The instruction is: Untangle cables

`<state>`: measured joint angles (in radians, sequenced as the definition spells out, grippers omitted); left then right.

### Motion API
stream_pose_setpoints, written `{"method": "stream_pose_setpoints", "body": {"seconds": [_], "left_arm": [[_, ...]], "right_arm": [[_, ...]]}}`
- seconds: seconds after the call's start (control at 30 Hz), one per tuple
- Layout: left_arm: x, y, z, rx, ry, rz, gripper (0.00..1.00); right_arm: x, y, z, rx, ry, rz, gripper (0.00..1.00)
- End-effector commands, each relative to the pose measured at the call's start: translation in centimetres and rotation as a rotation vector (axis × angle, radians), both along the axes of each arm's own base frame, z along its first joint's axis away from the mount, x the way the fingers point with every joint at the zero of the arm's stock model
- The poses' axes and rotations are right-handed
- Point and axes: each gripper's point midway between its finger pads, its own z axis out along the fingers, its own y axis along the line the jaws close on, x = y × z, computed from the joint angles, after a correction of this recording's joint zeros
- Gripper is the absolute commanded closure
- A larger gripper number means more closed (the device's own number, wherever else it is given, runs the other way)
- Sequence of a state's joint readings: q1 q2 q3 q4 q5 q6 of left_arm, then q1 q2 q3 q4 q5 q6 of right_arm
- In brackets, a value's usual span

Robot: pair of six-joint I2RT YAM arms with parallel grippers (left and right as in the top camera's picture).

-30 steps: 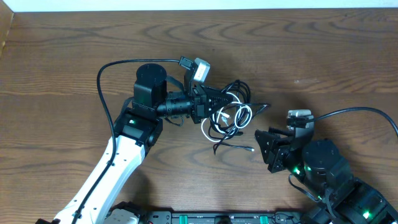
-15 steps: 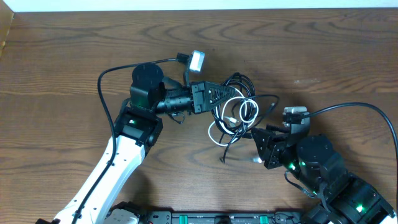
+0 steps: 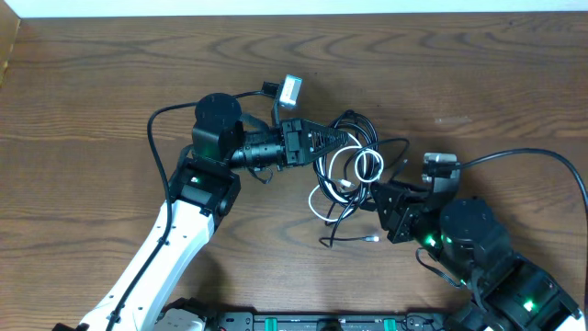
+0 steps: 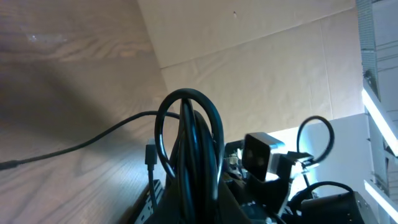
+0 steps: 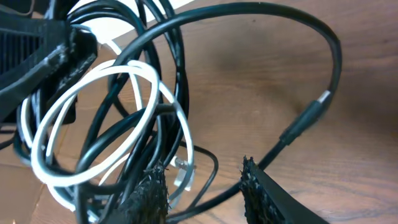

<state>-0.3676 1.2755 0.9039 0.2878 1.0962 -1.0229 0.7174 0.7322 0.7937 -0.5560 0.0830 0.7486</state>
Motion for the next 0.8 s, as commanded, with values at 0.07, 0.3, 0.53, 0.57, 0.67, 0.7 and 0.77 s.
{"method": "stream_pose_setpoints", "body": {"seconds": [0.07, 0.3, 0.53, 0.57, 0.67, 0.7, 0.77], "left_arm": [[-0.9, -0.1, 1.0, -0.022, 0.006, -0.058, 0.92], [-1.7, -0.2, 1.1, -0.028, 0.013, -0.103, 0.92], [-1.8, -0.2, 1.6, -0.042, 0.006, -0.11, 0.92], [-1.9, -0.2, 1.6, -0.044, 0.003, -0.114, 0.92], [-1.9, -0.2, 1.6, -0.044, 0.004, -0.118, 0.92], [-1.9, -0.2, 1.6, -0.044, 0.004, -0.117, 0.92], [-1.9, -0.2, 1.6, -0.043, 0.002, -0.116, 0.92]], "right_arm": [[1.7, 1.1, -0.7, 0.03, 0.047, -0.046, 0.66], [3.6, 0.5, -1.9, -0.03, 0.039, -0.131, 0.82], [4.4, -1.8, -2.5, -0.116, 0.019, -0.24, 0.99], [4.4, -2.6, -2.8, -0.145, 0.02, -0.272, 0.99], [4.3, -5.2, -3.6, -0.22, 0.036, -0.354, 0.99], [4.1, -6.1, -3.8, -0.241, 0.045, -0.381, 0.99], [3.9, -7.9, -3.9, -0.265, 0.056, -0.432, 0.99]]}}
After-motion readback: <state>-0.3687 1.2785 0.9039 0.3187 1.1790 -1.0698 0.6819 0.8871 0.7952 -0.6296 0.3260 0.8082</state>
